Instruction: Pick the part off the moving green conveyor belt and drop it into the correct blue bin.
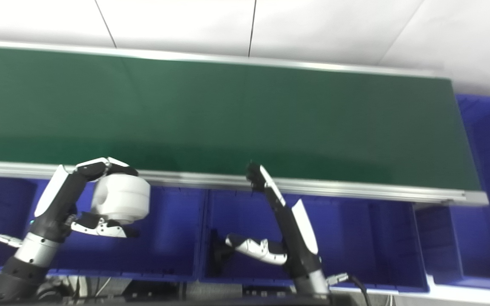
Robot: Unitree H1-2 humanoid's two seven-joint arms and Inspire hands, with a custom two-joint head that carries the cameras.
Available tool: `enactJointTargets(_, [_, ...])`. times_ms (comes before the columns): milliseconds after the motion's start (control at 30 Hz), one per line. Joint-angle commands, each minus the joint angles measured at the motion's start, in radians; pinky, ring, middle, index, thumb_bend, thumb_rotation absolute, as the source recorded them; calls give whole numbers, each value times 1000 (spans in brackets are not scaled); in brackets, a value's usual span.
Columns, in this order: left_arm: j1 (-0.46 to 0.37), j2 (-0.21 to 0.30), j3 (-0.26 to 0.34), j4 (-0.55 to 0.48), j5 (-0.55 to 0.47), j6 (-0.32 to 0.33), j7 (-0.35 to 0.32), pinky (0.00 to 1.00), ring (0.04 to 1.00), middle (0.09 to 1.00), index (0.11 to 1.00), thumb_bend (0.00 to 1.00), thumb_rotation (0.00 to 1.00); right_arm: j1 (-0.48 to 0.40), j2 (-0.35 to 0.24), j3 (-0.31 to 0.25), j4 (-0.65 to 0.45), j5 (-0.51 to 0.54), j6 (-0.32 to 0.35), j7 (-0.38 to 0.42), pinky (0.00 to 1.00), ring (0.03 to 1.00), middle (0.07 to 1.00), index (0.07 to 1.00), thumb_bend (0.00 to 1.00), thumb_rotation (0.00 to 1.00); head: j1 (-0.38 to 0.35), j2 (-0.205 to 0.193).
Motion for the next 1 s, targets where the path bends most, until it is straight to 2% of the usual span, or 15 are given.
enactJointTargets(0, [-1,15,-21,-2,51,-44,35,462,450,521,478,500,0,15,3,-7,-38,15,-8,10,840,891,932,957,736,616,7,2])
enactJointTargets(100, [0,19,-40,13,150,-41,46,454,438,526,481,499,0,23,6,-15,-45,13,-2,17,844,892,929,956,730,606,22,0])
enactJointTargets(233, [5,6,-55,-27,275,83,2,460,438,525,480,500,0,31,12,-24,-57,3,10,25,881,902,927,956,733,622,29,0])
enactJointTargets(333, [0,-2,-76,-58,357,194,-46,452,423,530,489,499,0,31,16,-31,-59,6,15,31,867,895,924,954,738,618,39,-1])
enactJointTargets(433, [-15,-4,-103,-70,427,277,-84,390,385,492,536,494,0,26,17,-35,-54,8,13,36,855,893,924,955,745,629,49,-3])
enactJointTargets(500, [-22,-10,-114,-75,457,322,-100,332,384,498,519,496,0,24,17,-37,-54,7,12,39,858,895,924,955,743,630,53,-3])
enactJointTargets(533, [-24,-13,-119,-81,478,350,-111,315,366,481,540,492,0,24,18,-38,-54,7,12,39,859,894,923,956,741,633,55,-4])
enactJointTargets(600, [-28,-11,-133,-92,513,396,-133,402,400,513,529,495,0,24,18,-39,-52,8,11,40,858,887,918,955,736,627,56,-4])
enactJointTargets(633, [-30,-5,-142,-100,534,412,-145,498,553,626,510,500,31,23,19,-39,-51,9,11,41,849,885,919,956,732,622,55,-3])
enactJointTargets(667, [-31,1,-149,-106,551,418,-151,549,625,681,504,504,49,24,19,-39,-51,10,11,42,846,884,920,956,732,620,55,-2])
enactJointTargets(733, [-33,19,-161,-112,584,415,-153,676,748,765,681,601,223,25,22,-39,-53,11,13,44,854,887,923,955,730,612,52,-3])
enactJointTargets(767, [-34,35,-173,-127,635,423,-171,703,770,779,707,614,259,27,23,-39,-55,10,15,45,855,887,923,954,730,610,48,-4])
enactJointTargets(800, [-34,46,-181,-139,672,431,-185,819,803,798,750,656,442,29,24,-39,-57,10,16,47,858,886,924,954,731,610,48,-4])
enactJointTargets(867, [-31,61,-191,-161,720,446,-207,949,847,832,805,732,655,31,26,-40,-58,5,15,48,869,889,926,953,734,615,39,-3])
enactJointTargets(967, [-20,70,-182,-174,681,425,-184,995,890,886,854,816,768,35,29,-41,-63,-2,20,51,887,897,928,954,741,632,32,-3])
